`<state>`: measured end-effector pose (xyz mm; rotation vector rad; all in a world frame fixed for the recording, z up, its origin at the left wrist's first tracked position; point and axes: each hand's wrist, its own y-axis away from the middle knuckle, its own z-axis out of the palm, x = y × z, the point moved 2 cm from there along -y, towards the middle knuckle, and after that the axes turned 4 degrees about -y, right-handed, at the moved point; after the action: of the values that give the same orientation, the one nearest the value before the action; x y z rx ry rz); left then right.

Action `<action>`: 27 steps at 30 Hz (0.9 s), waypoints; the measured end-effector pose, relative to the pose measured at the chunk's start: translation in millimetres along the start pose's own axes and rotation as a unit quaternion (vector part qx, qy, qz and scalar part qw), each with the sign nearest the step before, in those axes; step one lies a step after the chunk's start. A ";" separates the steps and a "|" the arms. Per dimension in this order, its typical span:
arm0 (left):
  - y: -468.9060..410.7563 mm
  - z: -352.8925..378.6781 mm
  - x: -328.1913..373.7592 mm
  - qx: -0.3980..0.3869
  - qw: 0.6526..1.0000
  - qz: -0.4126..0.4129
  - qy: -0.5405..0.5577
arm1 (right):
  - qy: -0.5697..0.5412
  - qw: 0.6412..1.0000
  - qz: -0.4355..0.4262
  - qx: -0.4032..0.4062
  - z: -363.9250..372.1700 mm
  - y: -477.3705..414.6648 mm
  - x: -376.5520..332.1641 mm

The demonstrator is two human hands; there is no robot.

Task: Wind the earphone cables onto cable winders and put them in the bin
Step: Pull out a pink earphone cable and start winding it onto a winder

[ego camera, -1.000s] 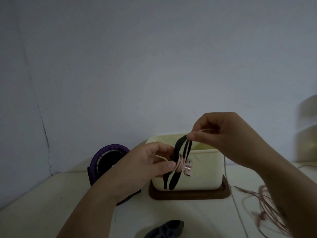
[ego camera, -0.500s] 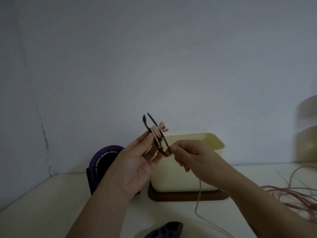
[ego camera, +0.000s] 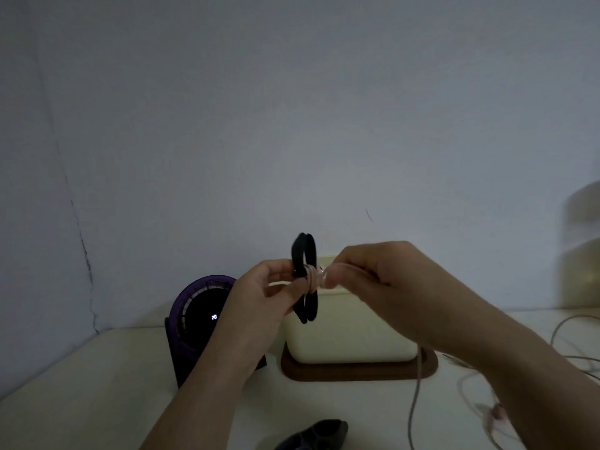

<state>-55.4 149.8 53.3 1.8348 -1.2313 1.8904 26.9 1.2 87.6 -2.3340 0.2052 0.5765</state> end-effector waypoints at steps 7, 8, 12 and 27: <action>9.1 6.7 8.8 -0.133 0.991 0.007 -0.032 | -0.040 0.996 -0.006 0.082 -10.0 -2.2 10.8; 10.8 6.7 11.1 -0.155 0.988 0.005 -0.020 | -0.056 0.994 -0.005 0.091 -10.2 -2.7 12.2; 14.5 3.4 16.7 -0.216 0.976 0.008 -0.014 | -0.075 0.989 -0.003 0.124 -11.5 -4.9 17.3; 11.8 2.5 27.8 -0.152 0.954 -0.025 0.256 | -0.325 0.942 0.077 0.020 32.0 -10.2 35.1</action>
<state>-66.8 130.2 73.5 1.1121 -1.1866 1.8552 50.0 31.0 56.9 -1.9734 0.0850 1.3641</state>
